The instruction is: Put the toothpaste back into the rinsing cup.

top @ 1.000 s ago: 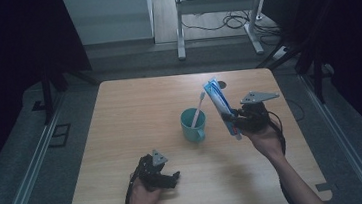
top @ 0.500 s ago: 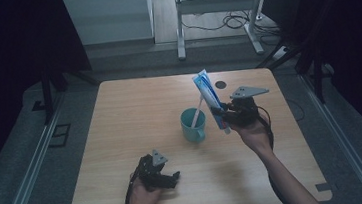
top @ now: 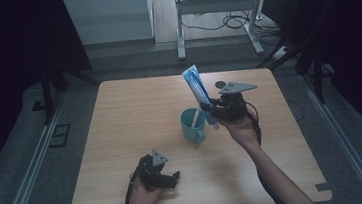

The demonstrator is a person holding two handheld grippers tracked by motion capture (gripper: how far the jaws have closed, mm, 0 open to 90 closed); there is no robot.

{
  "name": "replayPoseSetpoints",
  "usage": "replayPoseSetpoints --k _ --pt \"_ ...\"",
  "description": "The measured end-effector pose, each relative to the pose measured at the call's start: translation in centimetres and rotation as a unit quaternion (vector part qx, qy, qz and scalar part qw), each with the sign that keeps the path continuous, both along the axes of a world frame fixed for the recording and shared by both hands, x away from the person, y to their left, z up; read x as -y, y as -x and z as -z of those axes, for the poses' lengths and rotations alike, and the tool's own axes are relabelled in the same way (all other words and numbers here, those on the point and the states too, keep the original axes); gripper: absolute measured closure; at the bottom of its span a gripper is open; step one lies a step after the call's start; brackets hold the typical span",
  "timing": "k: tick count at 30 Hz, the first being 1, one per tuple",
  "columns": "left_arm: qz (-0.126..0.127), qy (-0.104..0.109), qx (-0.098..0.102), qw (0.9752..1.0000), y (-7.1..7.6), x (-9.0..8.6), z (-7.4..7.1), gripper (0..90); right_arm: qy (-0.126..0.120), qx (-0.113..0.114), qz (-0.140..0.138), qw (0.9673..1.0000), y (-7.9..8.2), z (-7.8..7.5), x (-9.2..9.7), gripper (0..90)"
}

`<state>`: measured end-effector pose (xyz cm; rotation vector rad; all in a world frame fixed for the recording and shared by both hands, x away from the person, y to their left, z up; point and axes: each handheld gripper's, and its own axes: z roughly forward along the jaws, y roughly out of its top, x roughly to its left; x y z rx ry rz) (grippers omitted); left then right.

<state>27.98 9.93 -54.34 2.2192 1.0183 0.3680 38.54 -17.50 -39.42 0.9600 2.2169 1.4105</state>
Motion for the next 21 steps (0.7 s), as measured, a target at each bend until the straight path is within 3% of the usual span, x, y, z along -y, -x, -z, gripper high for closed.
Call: replayPoseSetpoints --k 21 --pt "0.001 0.0 0.0 1.0 0.0 0.0 0.0 5.5 -0.019 0.014 0.001 0.9997 -2.2 0.5 -3.4 71.5"
